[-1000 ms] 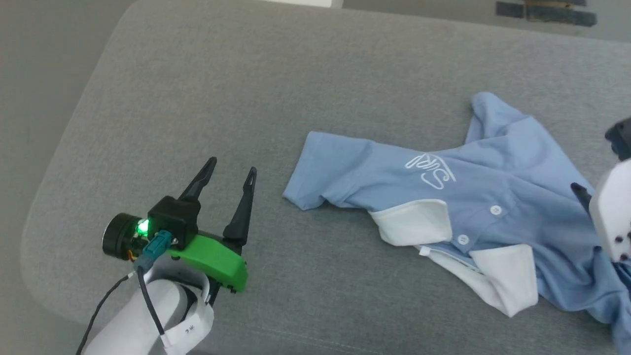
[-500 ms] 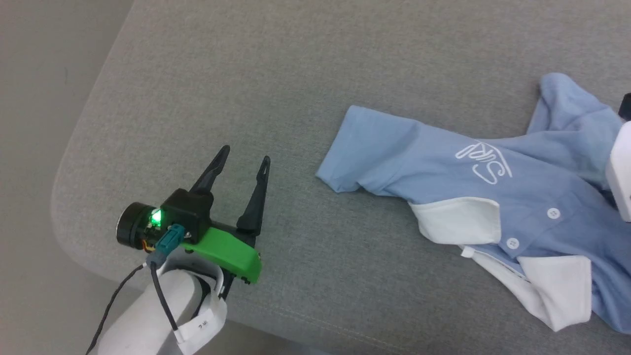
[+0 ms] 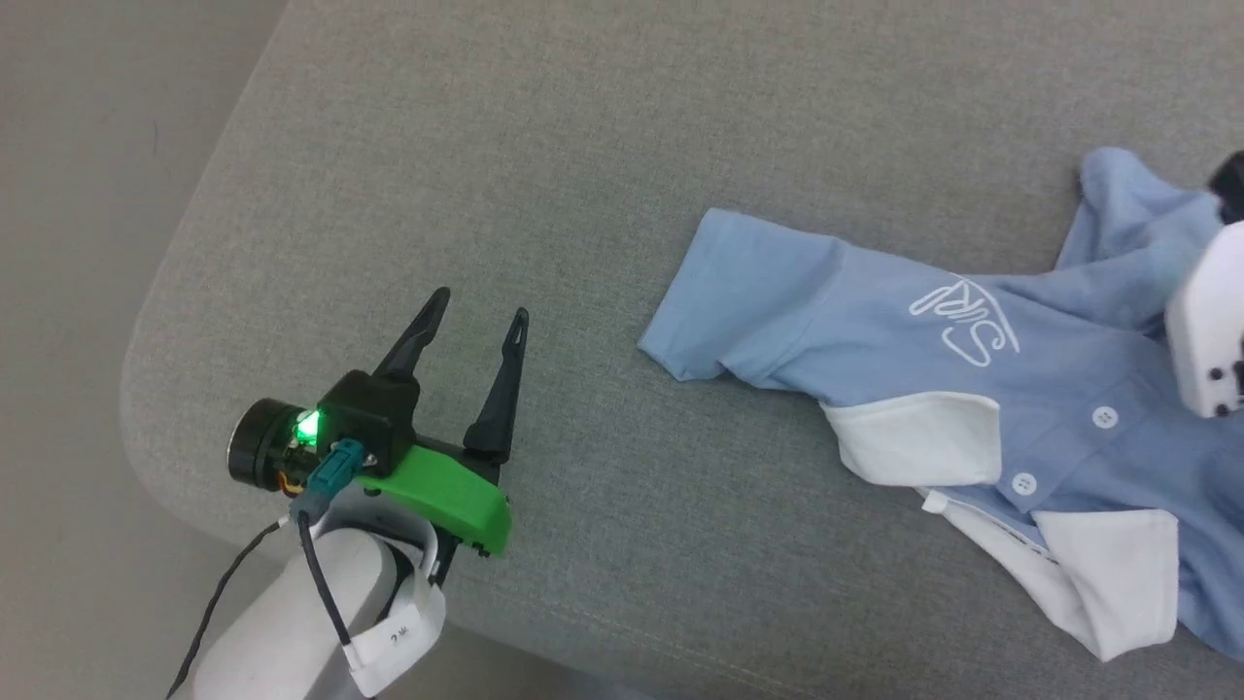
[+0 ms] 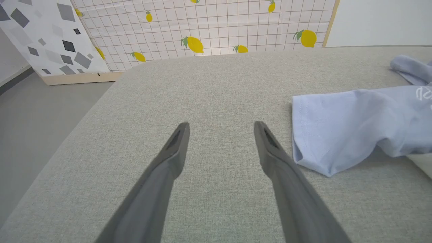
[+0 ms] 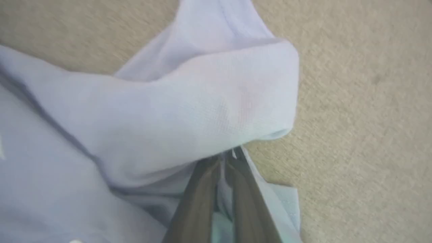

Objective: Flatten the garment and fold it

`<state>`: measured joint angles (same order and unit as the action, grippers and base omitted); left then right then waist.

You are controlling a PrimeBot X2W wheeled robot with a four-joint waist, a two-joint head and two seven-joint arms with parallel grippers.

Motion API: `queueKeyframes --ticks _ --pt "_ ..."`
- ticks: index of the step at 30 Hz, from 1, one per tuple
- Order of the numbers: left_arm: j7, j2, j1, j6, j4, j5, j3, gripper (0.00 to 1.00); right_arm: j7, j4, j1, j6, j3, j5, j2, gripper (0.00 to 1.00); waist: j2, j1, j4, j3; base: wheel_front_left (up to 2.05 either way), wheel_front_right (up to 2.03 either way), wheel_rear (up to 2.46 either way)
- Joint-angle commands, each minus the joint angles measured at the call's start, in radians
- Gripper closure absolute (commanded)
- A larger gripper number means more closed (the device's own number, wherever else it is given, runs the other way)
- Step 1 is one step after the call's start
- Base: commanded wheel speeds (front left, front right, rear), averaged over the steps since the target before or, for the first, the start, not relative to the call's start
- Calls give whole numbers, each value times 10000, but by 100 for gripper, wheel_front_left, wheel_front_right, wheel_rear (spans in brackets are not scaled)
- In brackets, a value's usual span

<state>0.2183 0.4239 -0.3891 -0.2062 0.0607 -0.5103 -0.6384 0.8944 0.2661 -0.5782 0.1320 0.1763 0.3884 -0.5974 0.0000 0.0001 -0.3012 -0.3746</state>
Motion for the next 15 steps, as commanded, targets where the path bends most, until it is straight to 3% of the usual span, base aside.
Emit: queueKeyframes --ticks 1,8,15 --pt "-9 83 -148 40 46 73 16 0 -536 -158 -61 -13 202 80 50 100 0 -1 336 450 0 0 0" --pt "-169 201 -70 55 -6 -33 -15 0 -2722 -901 -736 -13 195 287 -254 100 0 -1 540 926 0 0 0" --pt "-138 170 -169 3 -339 4 -36 0 -4380 -666 -2316 -13 665 -227 -859 100 0 -1 102 315 0 0 0"
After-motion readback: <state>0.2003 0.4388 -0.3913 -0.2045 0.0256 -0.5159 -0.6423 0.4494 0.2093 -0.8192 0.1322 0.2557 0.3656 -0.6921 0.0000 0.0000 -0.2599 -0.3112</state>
